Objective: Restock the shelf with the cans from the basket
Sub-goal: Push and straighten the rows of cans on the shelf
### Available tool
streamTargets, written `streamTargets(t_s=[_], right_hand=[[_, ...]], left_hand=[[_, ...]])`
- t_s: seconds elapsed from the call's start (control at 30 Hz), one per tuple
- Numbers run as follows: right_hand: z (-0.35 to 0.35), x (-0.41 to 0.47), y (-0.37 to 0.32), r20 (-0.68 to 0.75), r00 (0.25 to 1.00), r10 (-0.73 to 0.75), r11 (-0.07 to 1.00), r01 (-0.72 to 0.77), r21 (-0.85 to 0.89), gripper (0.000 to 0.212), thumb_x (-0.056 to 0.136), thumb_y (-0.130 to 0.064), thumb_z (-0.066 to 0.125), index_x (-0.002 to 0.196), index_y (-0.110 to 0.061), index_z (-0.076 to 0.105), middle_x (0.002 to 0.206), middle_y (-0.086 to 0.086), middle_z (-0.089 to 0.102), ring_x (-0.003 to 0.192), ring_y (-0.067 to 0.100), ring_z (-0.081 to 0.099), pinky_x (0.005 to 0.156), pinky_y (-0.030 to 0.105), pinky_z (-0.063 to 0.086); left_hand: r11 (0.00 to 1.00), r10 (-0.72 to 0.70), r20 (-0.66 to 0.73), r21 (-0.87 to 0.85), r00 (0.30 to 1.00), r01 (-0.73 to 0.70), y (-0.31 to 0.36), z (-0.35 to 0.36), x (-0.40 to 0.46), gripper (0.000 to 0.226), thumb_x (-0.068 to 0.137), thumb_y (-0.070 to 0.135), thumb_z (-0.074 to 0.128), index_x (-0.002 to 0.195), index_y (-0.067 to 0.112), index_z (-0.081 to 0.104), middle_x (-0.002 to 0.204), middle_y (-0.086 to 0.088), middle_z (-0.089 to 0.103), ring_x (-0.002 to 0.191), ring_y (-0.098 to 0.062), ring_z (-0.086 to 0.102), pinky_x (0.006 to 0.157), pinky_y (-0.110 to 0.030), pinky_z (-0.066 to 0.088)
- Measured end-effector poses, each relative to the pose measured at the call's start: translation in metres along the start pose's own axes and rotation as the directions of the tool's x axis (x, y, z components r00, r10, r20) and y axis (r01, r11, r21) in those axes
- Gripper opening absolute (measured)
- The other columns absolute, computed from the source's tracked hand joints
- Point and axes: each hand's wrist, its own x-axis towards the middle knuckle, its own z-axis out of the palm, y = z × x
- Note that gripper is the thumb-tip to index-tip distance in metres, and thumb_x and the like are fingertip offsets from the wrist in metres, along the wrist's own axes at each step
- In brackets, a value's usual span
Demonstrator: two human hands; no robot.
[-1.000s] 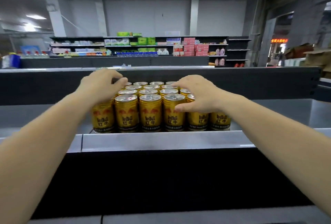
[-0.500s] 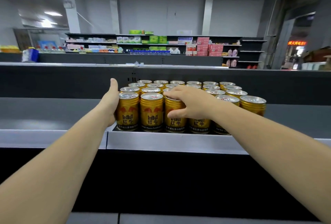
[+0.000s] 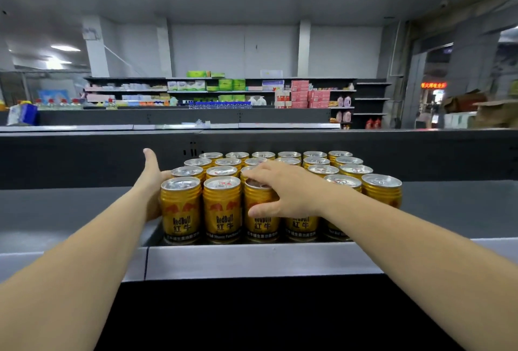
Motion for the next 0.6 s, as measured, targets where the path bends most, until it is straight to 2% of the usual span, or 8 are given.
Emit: streamTargets(t_s=[0.07, 0.2, 0.3, 0.43, 0.5, 0.57, 0.6], right_hand=[[0.001, 0.000, 0.001, 0.018, 1.000, -0.001, 1.000, 0.001, -0.025, 0.077, 0.083, -0.059, 0.053, 0.146, -0.025, 0.024, 0.150, -0.001, 0.032, 0.135, 0.018, 0.029, 0.107, 0.037, 0.029], [0.004, 0.000, 0.001, 0.026, 1.000, -0.013, 0.999, 0.014, -0.038, 0.076, 0.085, -0.058, 0.050, 0.147, -0.023, 0.023, 0.153, -0.001, 0.027, 0.139, 0.018, 0.024, 0.109, 0.039, 0.027], [0.003, 0.000, 0.002, 0.022, 1.000, -0.013, 0.999, 0.014, -0.045, 0.076, 0.085, -0.056, 0.050, 0.147, -0.023, 0.023, 0.153, -0.001, 0.027, 0.139, 0.019, 0.025, 0.110, 0.041, 0.029], [0.001, -0.001, 0.000, 0.015, 1.000, -0.018, 0.999, 0.019, -0.037, 0.076, 0.085, -0.054, 0.052, 0.147, -0.021, 0.022, 0.152, 0.001, 0.029, 0.137, 0.019, 0.027, 0.108, 0.037, 0.029], [-0.004, -0.004, 0.000, -0.047, 0.998, -0.039, 0.999, 0.041, 0.028, 0.077, 0.085, -0.055, 0.053, 0.147, -0.021, 0.023, 0.152, 0.001, 0.030, 0.138, 0.018, 0.026, 0.109, 0.036, 0.027], [-0.019, -0.013, 0.016, -0.251, 0.967, -0.036, 0.993, 0.063, 0.098, 0.072, 0.085, -0.056, 0.051, 0.144, -0.021, 0.029, 0.150, -0.001, 0.035, 0.136, 0.011, 0.028, 0.109, 0.030, 0.026], [-0.031, -0.020, 0.031, -0.385, 0.922, 0.034, 0.983, 0.039, 0.180, 0.069, 0.086, -0.057, 0.048, 0.143, -0.022, 0.033, 0.148, -0.002, 0.038, 0.133, 0.006, 0.030, 0.106, 0.025, 0.026]], left_hand=[[0.998, -0.009, 0.017, 0.066, 1.000, 0.008, -0.005, 0.006, 0.010, 0.095, 0.067, 0.088, 0.018, 0.102, 0.009, 0.059, 0.080, -0.011, 0.074, 0.078, -0.030, 0.068, 0.061, -0.039, 0.052], [0.995, -0.011, -0.026, 0.098, 1.000, 0.013, -0.008, 0.007, 0.019, 0.091, 0.064, 0.090, 0.020, 0.092, 0.013, 0.058, 0.070, -0.008, 0.074, 0.060, -0.026, 0.070, 0.047, -0.032, 0.052], [0.997, 0.003, -0.036, 0.083, 0.999, -0.001, -0.008, 0.008, 0.020, 0.091, 0.066, 0.088, 0.018, 0.094, 0.012, 0.058, 0.073, -0.007, 0.074, 0.065, -0.024, 0.069, 0.047, -0.031, 0.051], [0.998, -0.017, -0.059, 0.057, 0.998, 0.020, -0.009, 0.011, 0.020, 0.093, 0.067, 0.088, 0.017, 0.099, 0.010, 0.055, 0.082, -0.008, 0.072, 0.077, -0.026, 0.066, 0.055, -0.036, 0.049], [0.999, -0.029, -0.069, 0.042, 0.997, 0.032, -0.009, 0.010, 0.019, 0.092, 0.066, 0.088, 0.017, 0.095, 0.010, 0.055, 0.074, -0.008, 0.073, 0.073, -0.027, 0.066, 0.055, -0.037, 0.049], [0.999, -0.043, -0.075, 0.008, 0.996, 0.043, -0.010, 0.010, 0.020, 0.092, 0.064, 0.089, 0.017, 0.093, 0.011, 0.054, 0.073, -0.008, 0.072, 0.075, -0.029, 0.066, 0.056, -0.041, 0.050], [0.999, -0.043, -0.077, 0.008, 0.996, 0.044, -0.011, 0.009, 0.019, 0.094, 0.062, 0.090, 0.018, 0.099, 0.012, 0.054, 0.080, -0.008, 0.072, 0.080, -0.030, 0.066, 0.061, -0.043, 0.051]])
